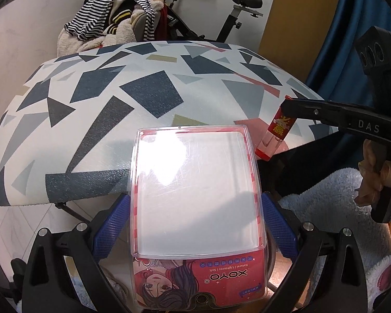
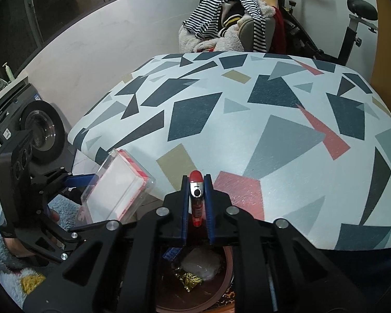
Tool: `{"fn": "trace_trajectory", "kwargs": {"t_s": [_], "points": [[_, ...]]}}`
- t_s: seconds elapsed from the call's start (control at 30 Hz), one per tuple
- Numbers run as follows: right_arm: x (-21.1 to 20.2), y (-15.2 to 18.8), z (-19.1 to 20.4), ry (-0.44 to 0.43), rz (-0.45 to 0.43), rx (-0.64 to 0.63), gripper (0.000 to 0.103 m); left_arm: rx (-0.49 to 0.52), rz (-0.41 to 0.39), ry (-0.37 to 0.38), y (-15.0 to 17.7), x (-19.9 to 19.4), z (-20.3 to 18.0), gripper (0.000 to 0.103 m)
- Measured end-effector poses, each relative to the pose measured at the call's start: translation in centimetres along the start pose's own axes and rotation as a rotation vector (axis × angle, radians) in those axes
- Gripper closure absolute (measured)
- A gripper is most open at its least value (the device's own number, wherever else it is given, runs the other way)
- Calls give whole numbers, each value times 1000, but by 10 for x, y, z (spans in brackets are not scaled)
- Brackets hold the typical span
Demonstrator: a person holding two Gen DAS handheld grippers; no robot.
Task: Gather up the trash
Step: 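Carry the card sleeve and lighter over the brown bin and open both grippers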
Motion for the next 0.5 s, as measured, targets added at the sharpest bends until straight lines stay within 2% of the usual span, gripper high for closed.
{"fn": "trace_trajectory", "kwargs": {"t_s": [0.33, 0.5], "points": [[2, 11, 0, -14, 18, 18, 88, 32, 22, 19, 7, 6, -9, 6], [4, 16, 1, -21, 29, 22, 88, 11, -4, -8, 4, 0, 0, 6]]}}
Point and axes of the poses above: each gripper's, at about its wrist camera, not at the fingertips, and x roughly the way its jaws point, z to its left, y to its underside, the point moved 8 cm from there along x, roughly the way its jaws point, and after that the axes turned 1 degree about -y, right-handed, at the moved point
